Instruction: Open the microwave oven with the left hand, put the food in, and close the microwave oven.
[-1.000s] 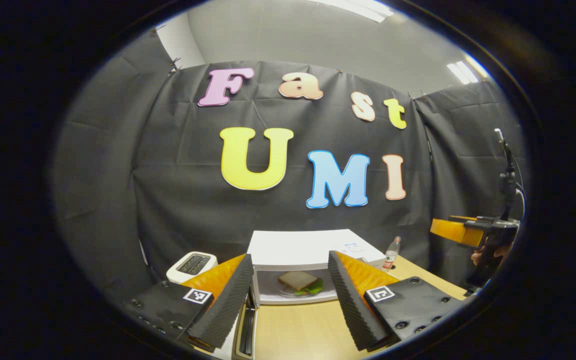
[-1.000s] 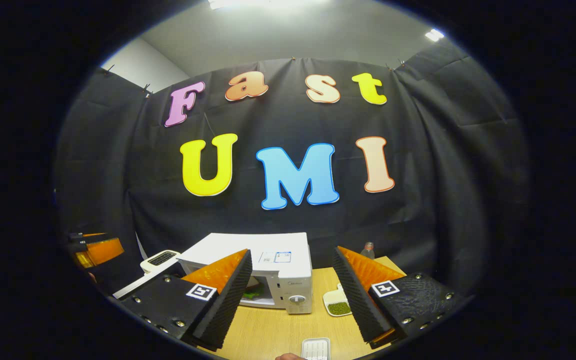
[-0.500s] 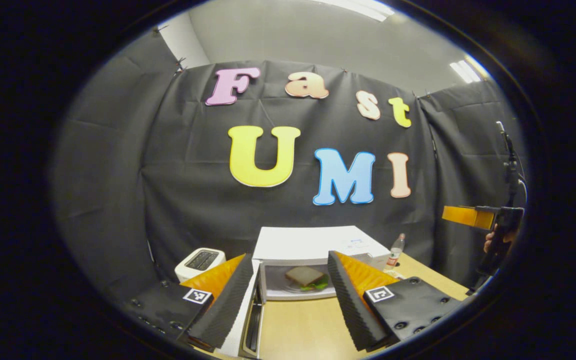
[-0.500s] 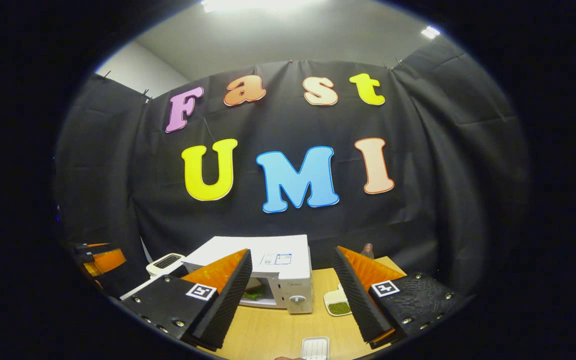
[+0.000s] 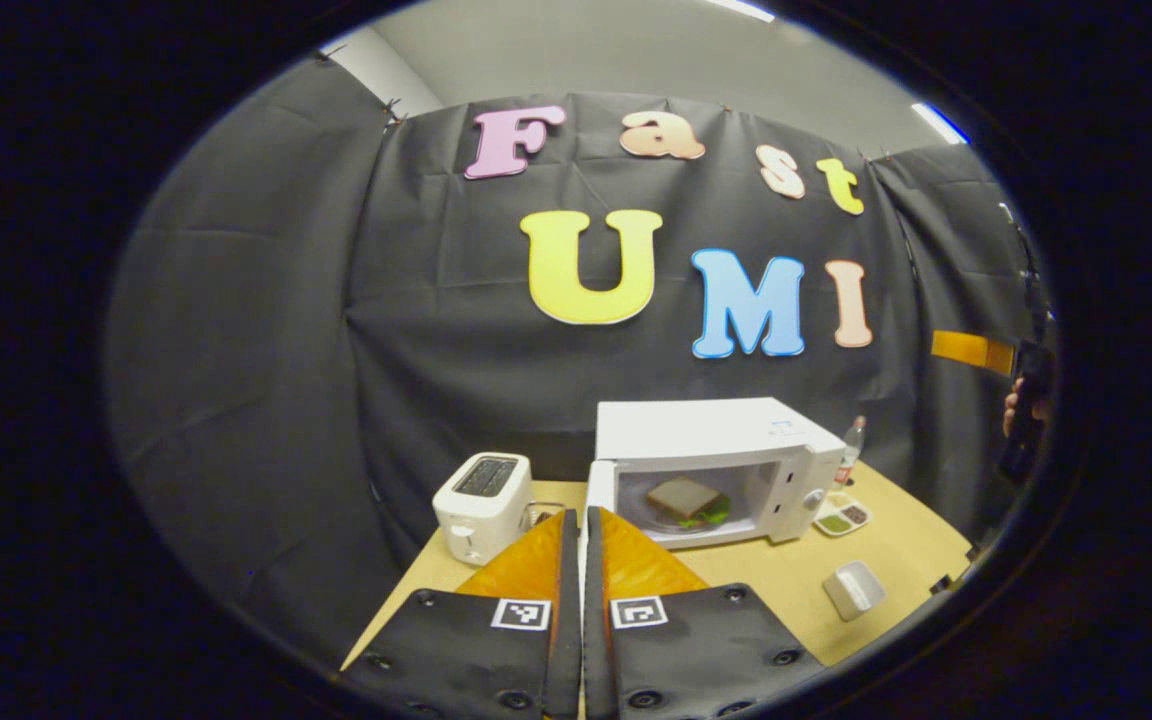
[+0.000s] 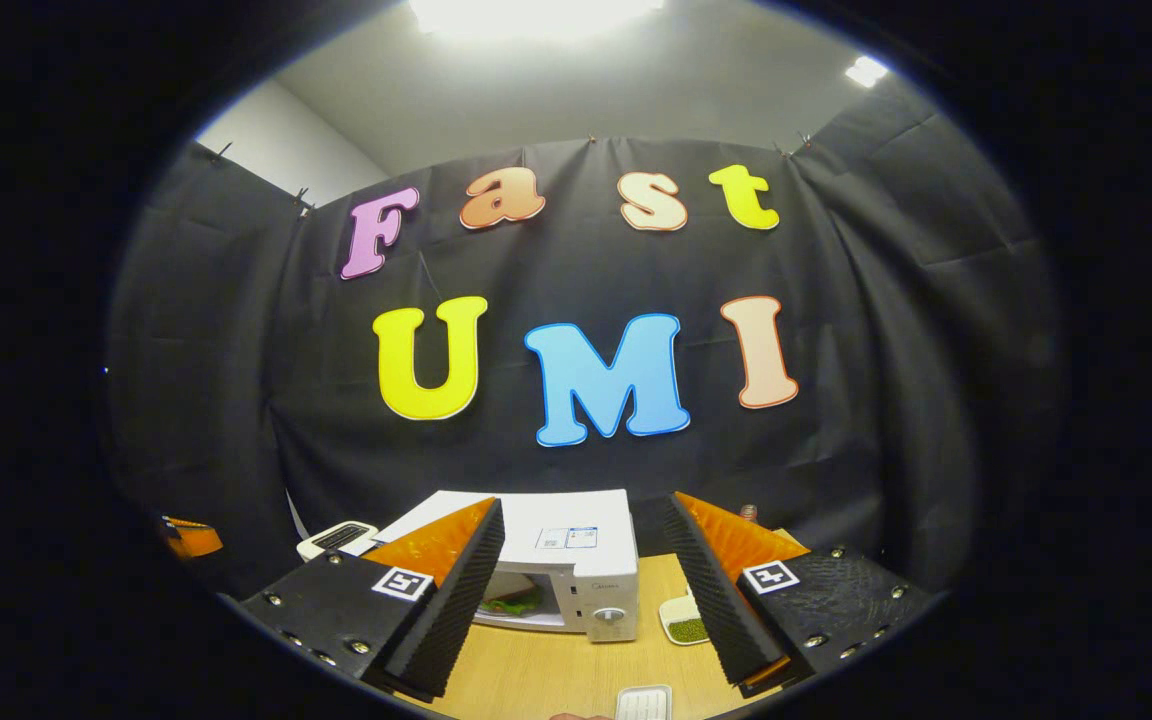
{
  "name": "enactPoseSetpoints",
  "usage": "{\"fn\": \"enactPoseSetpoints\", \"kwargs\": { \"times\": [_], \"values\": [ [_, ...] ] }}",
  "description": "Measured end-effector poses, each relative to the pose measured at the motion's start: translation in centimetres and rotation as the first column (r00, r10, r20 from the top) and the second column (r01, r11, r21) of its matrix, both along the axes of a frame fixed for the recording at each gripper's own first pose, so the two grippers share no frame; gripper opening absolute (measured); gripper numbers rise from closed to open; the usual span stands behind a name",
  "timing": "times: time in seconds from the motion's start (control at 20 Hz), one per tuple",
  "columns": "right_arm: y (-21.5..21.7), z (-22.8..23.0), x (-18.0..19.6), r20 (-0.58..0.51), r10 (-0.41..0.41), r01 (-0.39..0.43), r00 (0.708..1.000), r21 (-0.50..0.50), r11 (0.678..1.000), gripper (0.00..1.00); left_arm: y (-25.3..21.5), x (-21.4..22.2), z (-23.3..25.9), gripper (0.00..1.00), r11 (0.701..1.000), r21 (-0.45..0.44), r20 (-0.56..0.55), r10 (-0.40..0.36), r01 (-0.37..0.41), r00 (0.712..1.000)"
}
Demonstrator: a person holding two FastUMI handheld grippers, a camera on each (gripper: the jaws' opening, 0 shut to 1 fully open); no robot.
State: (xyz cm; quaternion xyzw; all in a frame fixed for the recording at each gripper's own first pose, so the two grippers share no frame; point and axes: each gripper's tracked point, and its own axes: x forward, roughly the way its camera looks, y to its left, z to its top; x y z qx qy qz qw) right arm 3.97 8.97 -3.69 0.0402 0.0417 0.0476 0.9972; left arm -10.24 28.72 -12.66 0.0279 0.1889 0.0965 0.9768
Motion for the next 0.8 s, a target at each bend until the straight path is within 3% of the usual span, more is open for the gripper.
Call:
{"fn": "enactPoseSetpoints", "kwargs": {
  "times": [0.35,0.8],
  "values": [
    [1.2,-0.8,0.1,-0.015,0.037,-0.037,0.999,0.002,0.999,0.97,3.0,-4.7,-5.7,0.07,0.997,-0.034,-0.116,0.062,-0.066,0.991],
    [0.1,-1.4,0.5,-0.033,0.054,-0.054,0.998,0.015,0.998,0.97,-0.5,-6.5,-9.7,0.08,0.992,-0.113,-0.193,0.034,-0.057,0.981]
  ]
}}
